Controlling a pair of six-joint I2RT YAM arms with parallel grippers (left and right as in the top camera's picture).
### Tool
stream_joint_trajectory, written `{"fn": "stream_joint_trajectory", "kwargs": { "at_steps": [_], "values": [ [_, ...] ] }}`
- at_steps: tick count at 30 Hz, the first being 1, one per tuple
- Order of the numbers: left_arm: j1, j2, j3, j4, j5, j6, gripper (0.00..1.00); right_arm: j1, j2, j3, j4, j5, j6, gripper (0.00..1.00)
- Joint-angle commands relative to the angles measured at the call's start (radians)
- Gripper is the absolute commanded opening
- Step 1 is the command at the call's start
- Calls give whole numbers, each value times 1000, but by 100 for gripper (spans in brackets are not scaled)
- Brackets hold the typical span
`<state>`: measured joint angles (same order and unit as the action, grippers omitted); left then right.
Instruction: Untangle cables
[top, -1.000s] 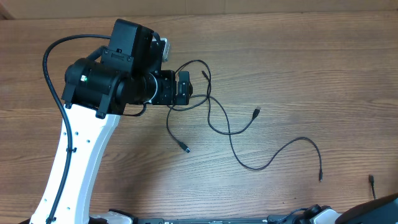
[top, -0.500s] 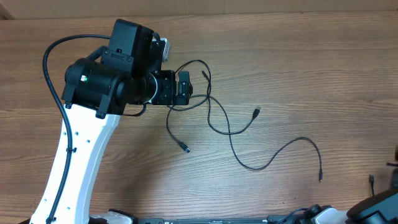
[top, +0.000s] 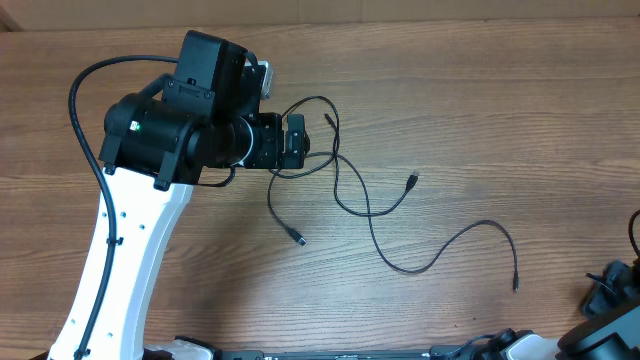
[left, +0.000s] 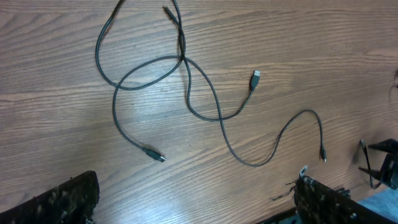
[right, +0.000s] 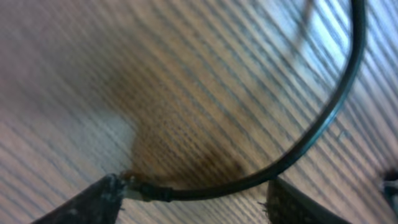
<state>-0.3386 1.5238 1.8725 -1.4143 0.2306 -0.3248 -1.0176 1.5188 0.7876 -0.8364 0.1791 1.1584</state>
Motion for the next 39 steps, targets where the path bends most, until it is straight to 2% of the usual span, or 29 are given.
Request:
{"fn": "stream_joint_trajectory", "kwargs": {
  "at_steps": [1,3,5,6,9,12,14,17,19,20,21,22,23,28,35,39],
  "values": [
    [5,3,2,0,-6,14,100,3,4,-9,11,49,24,50],
    [5,3,2,0,-6,14,100,3,4,-9,25,49,24,31],
    [5,3,2,0,-6,14,99,3,4,-9,66,20,22,7],
    [5,3,2,1,-6,14,100,3,4,-9,91,-10,11,4],
    [5,3,2,0,-6,14,99,3,4,-6,243,-251,-114,4],
    [5,3,2,0,-6,14,100,8,4,-6,524,-591,-308,4],
    [5,3,2,0,-6,14,100,19,4,-6,723,-713,-384,4],
    [5,3,2,0,-6,14,100,31,4,2,898,-742,-412,4],
    [5,3,2,0,-6,14,100,30,3,13,892,-747,-400,4],
    [5,3,2,1,-6,14,100,30,2,15,865,-759,-400,9],
    [5,3,2,0,-6,14,100,31,2,15,835,-758,-392,28],
    [4,3,2,0,-6,14,99,32,2,15,763,-740,-338,84],
    [5,3,2,0,-6,14,100,32,2,15,726,-725,-296,100],
    [5,3,2,0,-6,14,100,32,-12,15,528,-619,-99,100],
    [4,3,2,0,-6,14,100,32,-110,18,399,-517,-89,100],
    [5,3,2,0,-6,14,100,32,-219,35,211,-282,-90,100]
  ]
}}
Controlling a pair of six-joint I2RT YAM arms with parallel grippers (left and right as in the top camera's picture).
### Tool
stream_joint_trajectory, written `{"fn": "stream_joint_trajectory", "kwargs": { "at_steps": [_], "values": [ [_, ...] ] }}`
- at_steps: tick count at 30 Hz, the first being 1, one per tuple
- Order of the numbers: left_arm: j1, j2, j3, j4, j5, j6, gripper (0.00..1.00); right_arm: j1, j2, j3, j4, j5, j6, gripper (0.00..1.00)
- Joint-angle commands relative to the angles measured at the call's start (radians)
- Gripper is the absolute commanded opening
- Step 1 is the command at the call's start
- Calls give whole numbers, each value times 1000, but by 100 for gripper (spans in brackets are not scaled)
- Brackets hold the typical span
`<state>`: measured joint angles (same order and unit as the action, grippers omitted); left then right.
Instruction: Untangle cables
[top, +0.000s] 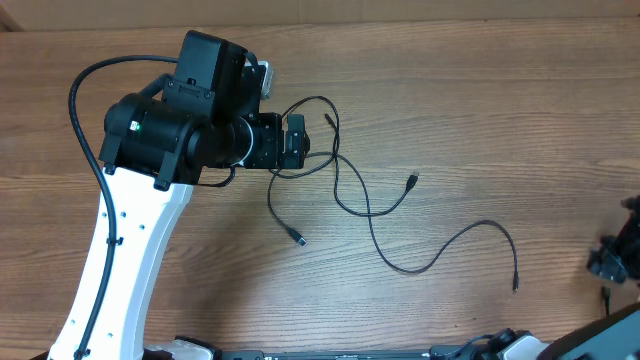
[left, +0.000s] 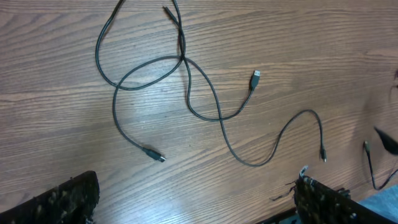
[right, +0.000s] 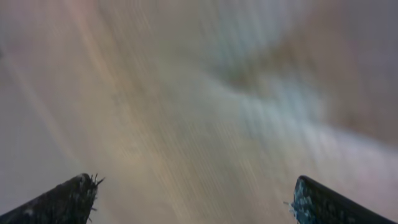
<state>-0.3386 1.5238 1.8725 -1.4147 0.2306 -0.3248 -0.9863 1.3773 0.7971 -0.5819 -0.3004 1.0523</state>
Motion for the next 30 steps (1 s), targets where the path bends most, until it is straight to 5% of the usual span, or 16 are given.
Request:
{"fn": "stream_joint_trajectory", "kwargs": {
  "at_steps": [1,4,10,12,18,25,30],
  "values": [
    [5,3,2,1,-6,14,100,1,-106,27,-88,269,14,100],
    [5,3,2,1,-6,14,100,1,-161,27,-177,428,16,100],
    [4,3,2,1,-6,14,100,5,-160,27,-252,440,14,100],
    [5,3,2,1,-6,14,100,5,-145,27,-296,520,27,92],
    [5,3,2,1,-6,14,100,3,-73,27,-444,695,311,91],
    [5,3,2,1,-6,14,100,2,68,27,-385,806,391,89],
    [5,3,2,1,-6,14,100,3,160,27,-342,805,387,68]
  ]
}}
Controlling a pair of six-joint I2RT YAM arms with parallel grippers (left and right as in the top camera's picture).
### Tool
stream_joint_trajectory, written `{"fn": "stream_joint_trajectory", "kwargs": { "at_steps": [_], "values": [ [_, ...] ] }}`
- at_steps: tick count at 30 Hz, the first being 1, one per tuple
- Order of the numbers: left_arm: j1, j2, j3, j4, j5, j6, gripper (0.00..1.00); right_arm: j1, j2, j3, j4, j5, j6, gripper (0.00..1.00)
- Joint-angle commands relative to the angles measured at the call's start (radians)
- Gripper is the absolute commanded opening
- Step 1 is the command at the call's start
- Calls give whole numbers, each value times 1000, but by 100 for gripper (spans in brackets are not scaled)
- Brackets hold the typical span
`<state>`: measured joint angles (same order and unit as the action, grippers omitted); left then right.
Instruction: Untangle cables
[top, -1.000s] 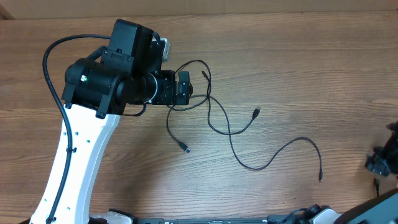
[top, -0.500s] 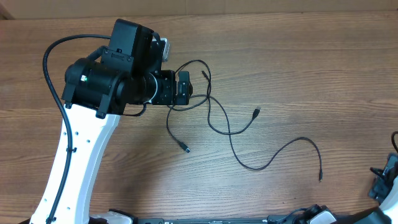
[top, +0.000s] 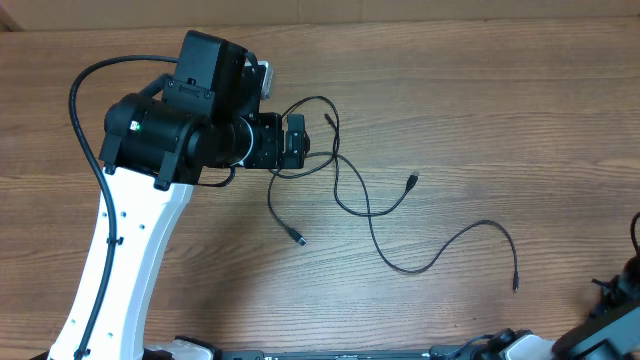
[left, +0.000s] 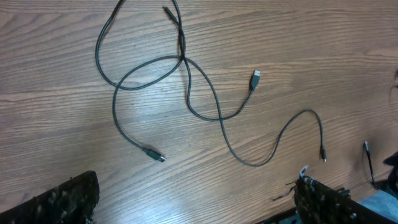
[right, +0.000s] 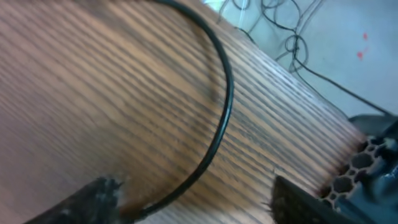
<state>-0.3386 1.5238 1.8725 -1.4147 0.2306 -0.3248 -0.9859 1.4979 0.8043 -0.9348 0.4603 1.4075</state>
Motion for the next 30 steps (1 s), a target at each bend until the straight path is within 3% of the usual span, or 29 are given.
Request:
{"fn": "stream_joint_trajectory", "kwargs": {
  "at_steps": [1,4,9,10,13,19,27,28,29,30],
  "values": [
    [5,3,2,1,-6,14,100,2,56,19,17,44,32,66],
    [5,3,2,1,-6,14,100,2,106,19,36,44,32,57],
    [5,3,2,1,-6,14,100,2,161,20,75,21,31,7],
    [5,3,2,1,-6,14,100,3,163,20,93,5,22,4],
    [5,3,2,1,-6,14,100,3,162,31,216,-127,-89,4],
    [5,3,2,1,-6,14,100,3,162,144,576,-580,-384,4],
    [4,3,2,1,-6,14,100,3,163,240,778,-404,-406,4],
    [5,3,2,1,-6,14,100,3,163,240,785,-384,-424,7],
    [4,3,2,1,-6,14,100,3,163,240,789,-365,-446,22],
    [5,3,2,1,-6,14,100,3,164,240,789,-343,-457,49]
  ]
}}
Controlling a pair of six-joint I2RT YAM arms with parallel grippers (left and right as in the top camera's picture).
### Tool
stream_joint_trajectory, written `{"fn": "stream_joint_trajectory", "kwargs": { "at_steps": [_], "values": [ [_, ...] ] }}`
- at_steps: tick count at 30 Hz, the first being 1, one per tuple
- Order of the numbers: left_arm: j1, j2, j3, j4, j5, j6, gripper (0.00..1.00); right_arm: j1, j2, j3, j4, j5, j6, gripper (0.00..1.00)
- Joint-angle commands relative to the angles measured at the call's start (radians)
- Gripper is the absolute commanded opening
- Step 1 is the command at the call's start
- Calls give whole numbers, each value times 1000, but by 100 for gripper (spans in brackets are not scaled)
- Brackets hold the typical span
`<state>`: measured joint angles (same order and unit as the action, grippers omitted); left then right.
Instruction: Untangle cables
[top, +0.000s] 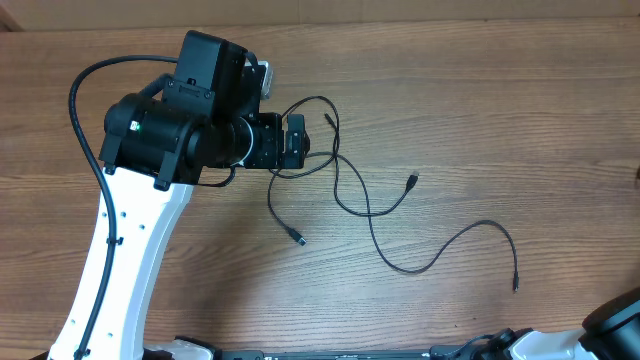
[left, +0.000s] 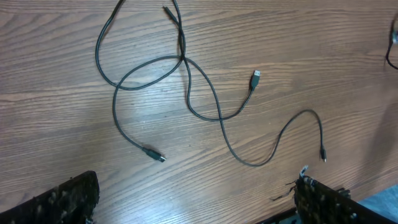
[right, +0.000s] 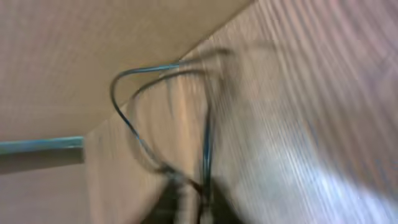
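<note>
Two thin black cables (top: 350, 195) lie crossed and looped mid-table, also in the left wrist view as cables (left: 186, 81). One ends in a USB plug (left: 255, 78), another in a small plug (left: 154, 155). My left gripper (top: 296, 140) hovers over the tangle's upper left, open and empty, its fingers (left: 71, 196) at the frame's bottom corners. The right wrist view is blurred; my right gripper (right: 193, 199) looks shut on a thin dark cable (right: 205, 137) running up from the jaws. A cable loop (left: 392, 53) shows at the far right.
The left arm's white link (top: 120, 270) crosses the table's left part. A bit of the right arm (top: 612, 318) shows at the bottom right corner. The table's far edge (top: 400, 22) meets a cardboard-coloured wall.
My right gripper has left the overhead's lower right edge, where it stood open around a cable. Now it appears shut on that cable. The left arm and the tangle have not moved.
My right gripper stood low at the right edge, open around a cable on the table. Then it was higher, its view blurred. Then low again with the cable between its fingers. Now it holds that cable outside the overhead view. The left gripper stayed open above the tangle.
</note>
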<state>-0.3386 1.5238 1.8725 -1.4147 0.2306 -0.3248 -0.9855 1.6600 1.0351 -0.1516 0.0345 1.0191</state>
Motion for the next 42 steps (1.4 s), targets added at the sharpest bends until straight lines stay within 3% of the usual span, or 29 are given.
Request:
{"fn": "stream_joint_trajectory", "kwargs": {
  "at_steps": [1,2,3,4,9,18,23,29,35,39,42],
  "values": [
    [5,3,2,1,-6,14,99,3,3,9,6,105,-77,68],
    [4,3,2,1,-6,14,99,3,3,9,9,124,-89,88],
    [5,3,2,1,-6,14,100,3,3,9,11,136,-100,98],
    [5,3,2,1,-6,14,99,3,3,9,16,137,-114,100],
    [5,3,2,1,-6,14,100,3,-2,9,11,38,-222,100],
    [5,3,2,1,-6,14,99,16,-76,9,-95,-399,-270,100],
    [5,3,2,1,-6,14,100,94,-124,9,-216,-648,-330,100],
    [4,3,2,1,-6,14,100,330,-128,6,-474,-705,-534,100],
    [4,3,2,1,-6,14,99,649,-128,-4,-659,-547,-713,100],
    [5,3,2,1,-6,14,100,877,-128,-4,-637,-544,-743,100],
    [5,3,2,1,-6,14,100,1039,-126,-4,-555,-423,-744,100]
  ]
}}
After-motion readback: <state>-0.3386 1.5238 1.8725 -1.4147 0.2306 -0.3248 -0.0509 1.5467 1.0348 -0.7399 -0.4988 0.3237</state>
